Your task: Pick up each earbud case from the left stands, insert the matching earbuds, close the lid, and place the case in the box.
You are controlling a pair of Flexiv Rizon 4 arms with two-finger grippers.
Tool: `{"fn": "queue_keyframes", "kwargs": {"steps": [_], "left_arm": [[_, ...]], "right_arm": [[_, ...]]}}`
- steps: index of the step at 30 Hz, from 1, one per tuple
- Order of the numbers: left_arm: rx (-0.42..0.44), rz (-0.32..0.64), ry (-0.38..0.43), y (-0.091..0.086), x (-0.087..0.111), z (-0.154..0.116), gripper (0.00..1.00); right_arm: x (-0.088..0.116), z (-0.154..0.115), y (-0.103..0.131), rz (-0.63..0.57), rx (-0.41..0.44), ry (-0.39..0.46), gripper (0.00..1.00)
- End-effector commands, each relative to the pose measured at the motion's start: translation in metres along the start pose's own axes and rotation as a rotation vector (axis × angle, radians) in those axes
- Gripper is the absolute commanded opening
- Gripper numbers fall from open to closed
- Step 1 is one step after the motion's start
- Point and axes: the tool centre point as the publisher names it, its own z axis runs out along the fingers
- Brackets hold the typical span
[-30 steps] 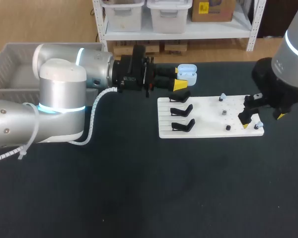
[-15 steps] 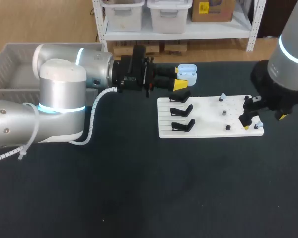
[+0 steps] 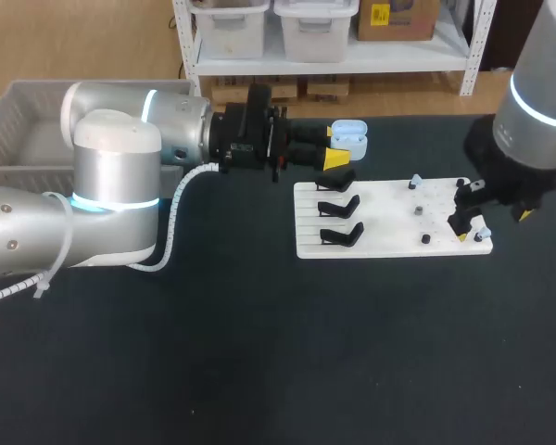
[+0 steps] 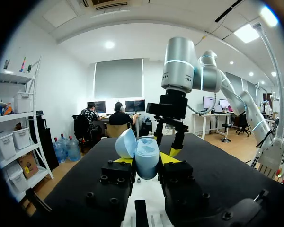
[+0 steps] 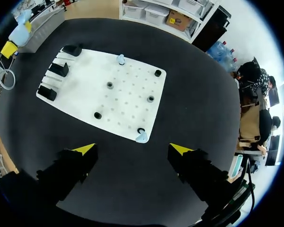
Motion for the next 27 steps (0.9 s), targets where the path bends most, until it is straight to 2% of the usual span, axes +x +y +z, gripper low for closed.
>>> {"fn": "queue_keyframes", "kwargs": {"steps": [1,8,11,15,17,21,27], "left_arm": [[0.000,0.000,0.001,0.000,0.000,0.000,0.00],[0.000,0.000,0.001,0.000,0.000,0.000,0.00],[0.000,0.000,0.001,0.000,0.000,0.000,0.00],[0.000,0.000,0.001,0.000,0.000,0.000,0.00],[0.000,0.000,0.001,0.000,0.000,0.000,0.00],[0.000,0.000,0.001,0.000,0.000,0.000,0.00],[0.000,0.000,0.001,0.000,0.000,0.000,0.00]], "right_arm": [[-0.004,0.009,-0.004,-0.006,0.002,0.002,0.97],[-0.005,0.016,-0.006,-0.018,0.003,0.006,0.77],[-0.003,0.021,-0.008,-0.023,-0.003,0.010,0.64],[-0.002,0.024,-0.009,-0.026,-0.006,0.013,0.64],[-0.002,0.026,-0.009,-0.029,-0.005,0.014,0.61],[-0.003,0.030,-0.010,-0.037,0.002,0.012,0.50],[-0.003,0.034,-0.009,-0.044,0.011,0.015,0.46]]}}
